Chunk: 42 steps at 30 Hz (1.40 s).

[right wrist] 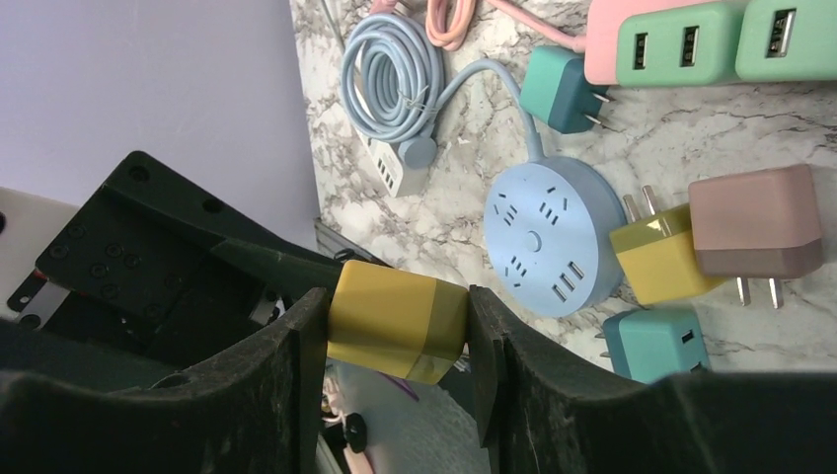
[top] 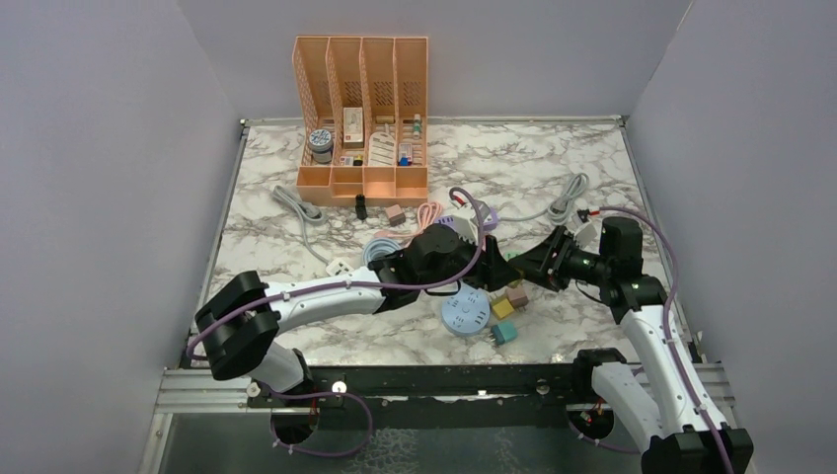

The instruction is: Insert the plug

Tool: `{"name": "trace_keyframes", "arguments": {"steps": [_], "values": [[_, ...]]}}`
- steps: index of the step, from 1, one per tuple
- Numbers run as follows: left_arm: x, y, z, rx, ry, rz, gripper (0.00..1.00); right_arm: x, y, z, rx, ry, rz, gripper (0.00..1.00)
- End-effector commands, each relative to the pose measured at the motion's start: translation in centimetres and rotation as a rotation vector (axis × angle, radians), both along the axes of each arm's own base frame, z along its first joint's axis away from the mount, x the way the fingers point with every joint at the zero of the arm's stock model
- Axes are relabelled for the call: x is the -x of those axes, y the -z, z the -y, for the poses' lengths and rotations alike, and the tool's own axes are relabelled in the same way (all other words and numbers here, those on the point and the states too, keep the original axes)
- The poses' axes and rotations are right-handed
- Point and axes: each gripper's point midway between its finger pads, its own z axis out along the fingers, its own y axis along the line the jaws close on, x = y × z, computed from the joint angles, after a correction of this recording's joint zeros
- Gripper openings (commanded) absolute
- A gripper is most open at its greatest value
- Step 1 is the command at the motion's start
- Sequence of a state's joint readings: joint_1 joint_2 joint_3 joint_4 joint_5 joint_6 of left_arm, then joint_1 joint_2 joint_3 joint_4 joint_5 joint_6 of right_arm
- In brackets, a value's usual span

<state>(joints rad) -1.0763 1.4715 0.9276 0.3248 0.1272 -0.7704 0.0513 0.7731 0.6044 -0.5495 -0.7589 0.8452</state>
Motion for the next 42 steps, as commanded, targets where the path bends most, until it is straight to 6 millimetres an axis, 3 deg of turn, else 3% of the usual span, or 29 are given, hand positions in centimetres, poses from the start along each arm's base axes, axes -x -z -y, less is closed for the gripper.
{"name": "trace_keyframes", "arguments": {"steps": [1,7,11,13,16,21,27,33,42], "values": [[-0.5,-0.7,1.0,0.02,-0.011,0.049,0.48,0.4,-2.0,-0.7,-0.053,-0.032,0.011,0.4],[-1.0,-0.7,1.6,0.022,-0.013,0.068,0.34,0.8,-2.1,-0.9,-0.064,-0.051,-0.004,0.4],[-1.3,-0.7,1.9,0.008,-0.002,0.111,0.17,0.8,-2.0,-0.8,-0.053,-0.056,-0.002,0.44],[-1.3,-0.6,1.8,-0.005,0.008,0.144,0.08,0.7,-1.6,-0.6,-0.029,-0.052,-0.004,0.54],[-1.0,-0.4,1.2,-0.032,0.045,0.216,0.01,0.3,-1.2,0.0,0.036,-0.037,0.007,0.76],[-0.1,0.8,-1.2,-0.093,0.136,0.284,0.0,-1.0,-2.2,1.5,0.133,0.042,0.045,1.0],[0.3,1.7,-4.8,-0.198,0.232,0.351,0.0,-1.5,-3.3,1.5,0.12,0.061,0.103,1.0],[-0.2,1.3,-7.5,-0.214,0.269,0.488,0.0,-1.5,-2.7,1.4,0.104,0.077,0.079,1.0],[-1.0,2.1,-9.6,-0.306,0.312,0.7,0.0,-1.6,-1.8,2.6,0.16,0.143,0.075,1.0]]}}
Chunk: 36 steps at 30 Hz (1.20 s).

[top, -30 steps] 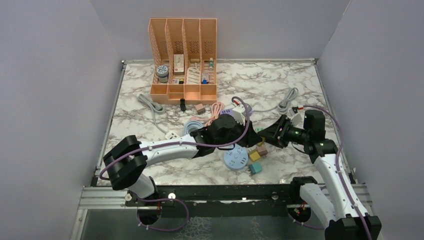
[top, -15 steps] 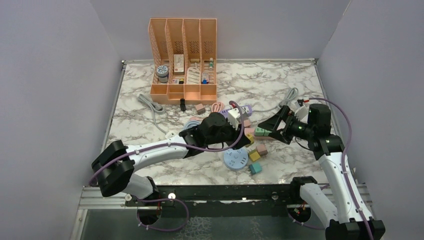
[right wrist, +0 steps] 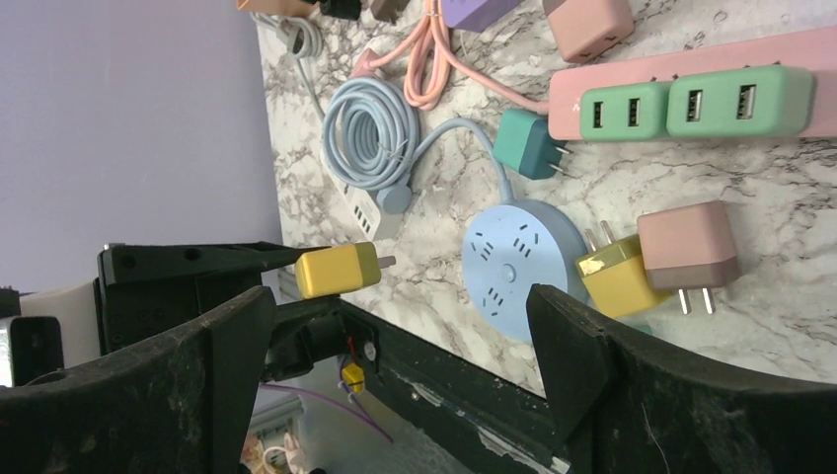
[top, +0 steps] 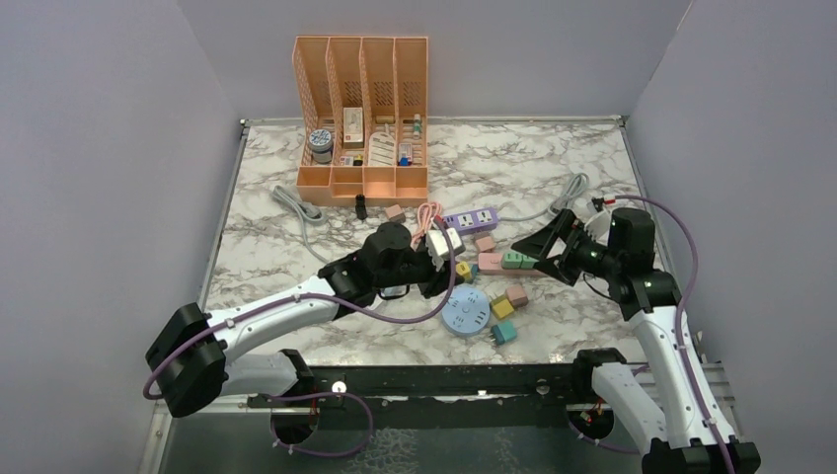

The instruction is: Insert the plug

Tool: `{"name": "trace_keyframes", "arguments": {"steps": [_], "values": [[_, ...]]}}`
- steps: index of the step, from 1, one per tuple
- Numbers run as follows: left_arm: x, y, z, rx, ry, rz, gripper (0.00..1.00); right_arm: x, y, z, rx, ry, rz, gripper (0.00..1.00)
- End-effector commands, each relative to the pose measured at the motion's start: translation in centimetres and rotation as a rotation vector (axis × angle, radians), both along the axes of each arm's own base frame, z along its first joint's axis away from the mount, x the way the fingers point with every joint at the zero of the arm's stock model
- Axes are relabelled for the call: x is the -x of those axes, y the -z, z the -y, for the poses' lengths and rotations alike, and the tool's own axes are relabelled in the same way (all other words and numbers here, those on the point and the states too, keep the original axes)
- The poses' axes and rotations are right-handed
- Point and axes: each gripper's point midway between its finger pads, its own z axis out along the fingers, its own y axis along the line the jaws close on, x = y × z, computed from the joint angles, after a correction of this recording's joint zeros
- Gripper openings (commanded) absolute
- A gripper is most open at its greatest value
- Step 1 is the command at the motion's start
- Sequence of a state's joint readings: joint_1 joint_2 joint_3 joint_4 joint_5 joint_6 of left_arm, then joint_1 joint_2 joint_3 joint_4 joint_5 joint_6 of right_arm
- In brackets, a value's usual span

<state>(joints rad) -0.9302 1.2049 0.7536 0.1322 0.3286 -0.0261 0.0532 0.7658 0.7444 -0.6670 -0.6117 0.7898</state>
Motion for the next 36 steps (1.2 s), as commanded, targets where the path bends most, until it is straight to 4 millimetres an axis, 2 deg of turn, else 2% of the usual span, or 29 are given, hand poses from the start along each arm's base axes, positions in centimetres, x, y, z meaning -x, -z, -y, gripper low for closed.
{"name": "trace_keyframes", "arguments": {"steps": [1,3,8,13,19,24,30,32,36], "values": [[-0.1,-0.2,-0.5,-0.035,0.081,0.125,0.0,-0.3,1.1,0.9,0.041,0.06,0.001,1.0],[0.0,0.3,-0.3,-0.05,0.119,0.133,0.0,-0.6,1.9,1.1,0.052,0.071,-0.013,0.99],[1.8,1.4,0.5,-0.062,0.346,0.165,0.0,-1.5,4.0,2.1,0.118,0.109,-0.037,0.99],[3.0,2.4,1.2,-0.088,0.53,0.156,0.0,-2.0,5.3,2.9,0.168,0.136,-0.056,0.98],[2.2,3.0,2.3,-0.105,0.634,0.17,0.0,-1.6,6.6,4.1,0.21,0.202,-0.064,0.97],[1.4,4.5,2.8,-0.154,0.674,0.173,0.0,-1.4,7.2,4.5,0.209,0.24,-0.039,0.93],[1.7,5.7,3.3,-0.166,0.764,0.14,0.0,-0.7,8.1,4.9,0.238,0.244,-0.077,0.91],[1.4,5.6,3.6,-0.173,0.779,0.154,0.0,-0.7,8.5,5.2,0.247,0.258,-0.095,0.91],[1.3,6.6,3.9,-0.198,0.829,0.125,0.0,-0.9,8.5,5.3,0.264,0.249,-0.088,0.91]]}}
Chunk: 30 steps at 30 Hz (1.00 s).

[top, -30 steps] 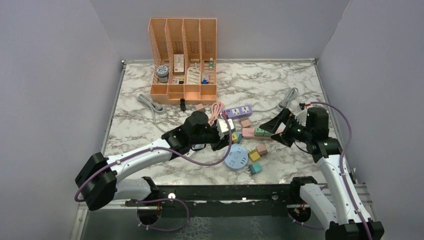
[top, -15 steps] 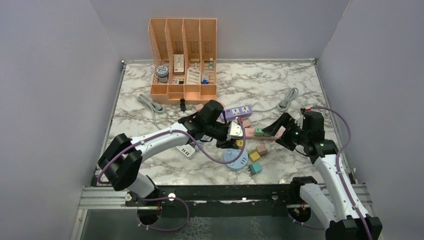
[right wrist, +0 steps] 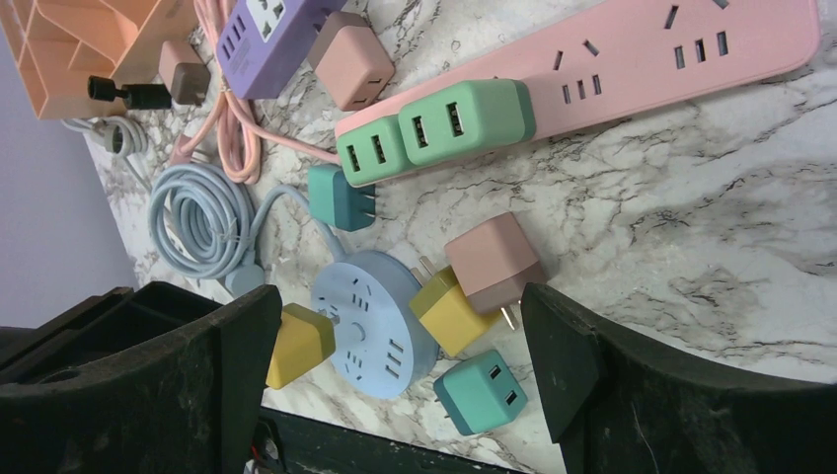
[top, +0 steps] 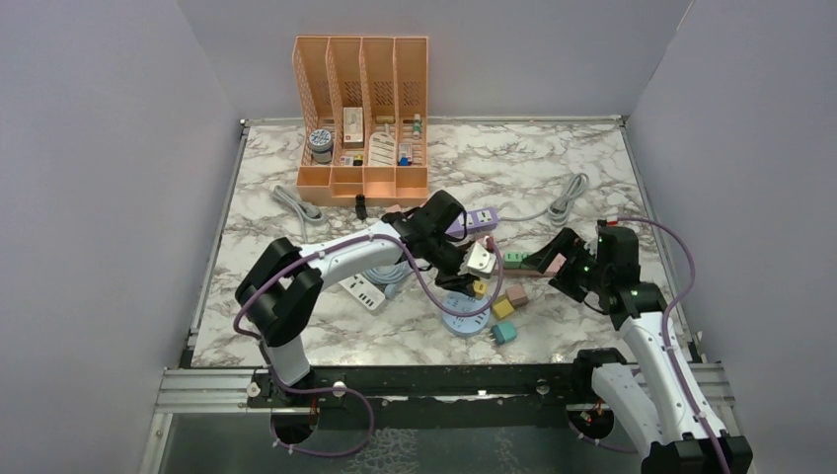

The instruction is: Insert the plug

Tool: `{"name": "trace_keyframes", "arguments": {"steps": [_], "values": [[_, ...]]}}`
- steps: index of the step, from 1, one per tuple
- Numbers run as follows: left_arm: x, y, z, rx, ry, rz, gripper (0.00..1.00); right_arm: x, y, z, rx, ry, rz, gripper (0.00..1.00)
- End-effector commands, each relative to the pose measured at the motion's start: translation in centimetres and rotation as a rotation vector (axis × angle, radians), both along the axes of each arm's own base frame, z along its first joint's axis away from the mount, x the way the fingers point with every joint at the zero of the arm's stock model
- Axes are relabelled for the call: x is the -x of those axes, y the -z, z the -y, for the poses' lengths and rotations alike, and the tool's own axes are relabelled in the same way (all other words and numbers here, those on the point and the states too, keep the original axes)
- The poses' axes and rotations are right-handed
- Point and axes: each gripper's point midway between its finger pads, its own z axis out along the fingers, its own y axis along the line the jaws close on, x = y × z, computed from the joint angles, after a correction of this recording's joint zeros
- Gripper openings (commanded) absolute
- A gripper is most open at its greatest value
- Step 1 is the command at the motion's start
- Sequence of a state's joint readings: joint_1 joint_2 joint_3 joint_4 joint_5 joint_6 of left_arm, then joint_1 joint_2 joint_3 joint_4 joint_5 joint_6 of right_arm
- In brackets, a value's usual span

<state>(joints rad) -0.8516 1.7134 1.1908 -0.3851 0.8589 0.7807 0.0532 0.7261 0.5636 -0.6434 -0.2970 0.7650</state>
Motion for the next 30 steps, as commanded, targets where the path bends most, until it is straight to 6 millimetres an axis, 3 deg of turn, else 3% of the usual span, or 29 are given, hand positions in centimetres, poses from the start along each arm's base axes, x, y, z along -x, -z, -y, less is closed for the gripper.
{"name": "trace_keyframes", "arguments": {"steps": [1,9,16,30], "values": [[0.8,-0.1,0.3,0.005,0.117,-0.023,0.0,-0.3,0.4,0.7,0.047,0.016,0.003,0.91],[0.8,2.0,-0.4,-0.077,0.176,-0.019,0.0,-0.2,0.9,0.9,0.073,0.0,-0.017,0.91],[0.5,2.5,0.2,-0.065,0.202,-0.015,0.0,-0.1,0.7,0.9,0.071,0.004,-0.007,0.91],[1.1,1.2,0.6,-0.006,0.23,-0.028,0.0,0.5,1.5,0.5,0.033,0.01,-0.04,0.91]]}}
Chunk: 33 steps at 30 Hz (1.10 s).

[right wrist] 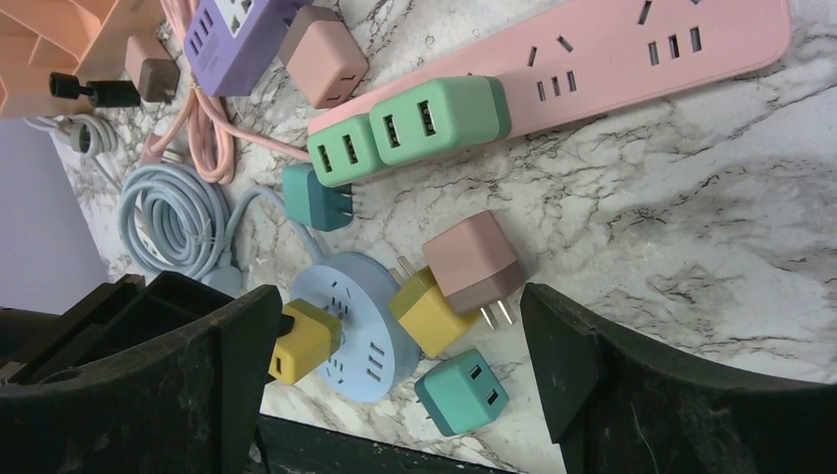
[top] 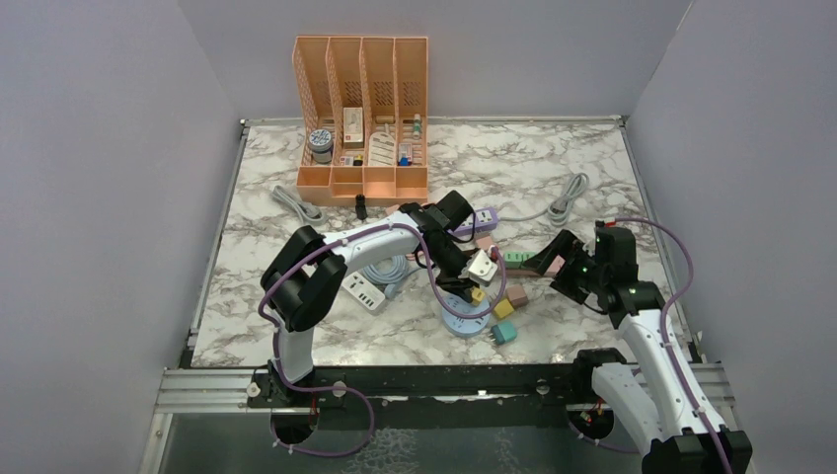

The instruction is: Insert the plug

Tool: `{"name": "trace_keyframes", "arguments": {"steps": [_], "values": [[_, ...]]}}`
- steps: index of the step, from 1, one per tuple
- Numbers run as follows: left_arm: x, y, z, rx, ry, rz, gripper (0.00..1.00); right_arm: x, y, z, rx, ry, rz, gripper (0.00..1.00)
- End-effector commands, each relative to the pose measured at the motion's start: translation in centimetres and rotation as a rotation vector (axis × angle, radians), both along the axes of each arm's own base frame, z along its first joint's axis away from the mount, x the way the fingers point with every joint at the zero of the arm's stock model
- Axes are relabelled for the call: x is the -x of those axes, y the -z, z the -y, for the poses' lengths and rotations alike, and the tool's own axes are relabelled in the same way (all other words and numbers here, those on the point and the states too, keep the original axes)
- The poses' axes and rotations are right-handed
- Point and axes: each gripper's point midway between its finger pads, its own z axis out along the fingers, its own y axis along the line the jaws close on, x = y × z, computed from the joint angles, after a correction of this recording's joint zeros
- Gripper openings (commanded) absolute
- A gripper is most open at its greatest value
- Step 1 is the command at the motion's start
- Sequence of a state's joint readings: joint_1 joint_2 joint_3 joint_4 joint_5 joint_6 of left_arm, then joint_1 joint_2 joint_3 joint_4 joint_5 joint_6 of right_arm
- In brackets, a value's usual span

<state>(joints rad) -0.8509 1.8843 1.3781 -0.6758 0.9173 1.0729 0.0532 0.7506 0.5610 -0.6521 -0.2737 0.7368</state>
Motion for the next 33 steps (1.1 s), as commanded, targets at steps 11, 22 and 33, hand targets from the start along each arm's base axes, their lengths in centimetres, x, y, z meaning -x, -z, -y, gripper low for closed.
{"name": "trace_keyframes", "arguments": {"steps": [11,22,33], "values": [[0.4,-0.4,0.9,0.047,0.045,-0.033,0.0,0.8,1.1,-0.1,-0.013,0.015,-0.029,0.91],[-0.3,2.7,0.3,-0.039,0.026,-0.024,0.0,0.5,1.3,0.0,-0.01,0.014,-0.032,0.91],[0.2,6.9,-2.9,-0.19,-0.016,-0.007,0.0,0.0,1.7,-0.2,-0.011,0.009,-0.038,0.91]]}}
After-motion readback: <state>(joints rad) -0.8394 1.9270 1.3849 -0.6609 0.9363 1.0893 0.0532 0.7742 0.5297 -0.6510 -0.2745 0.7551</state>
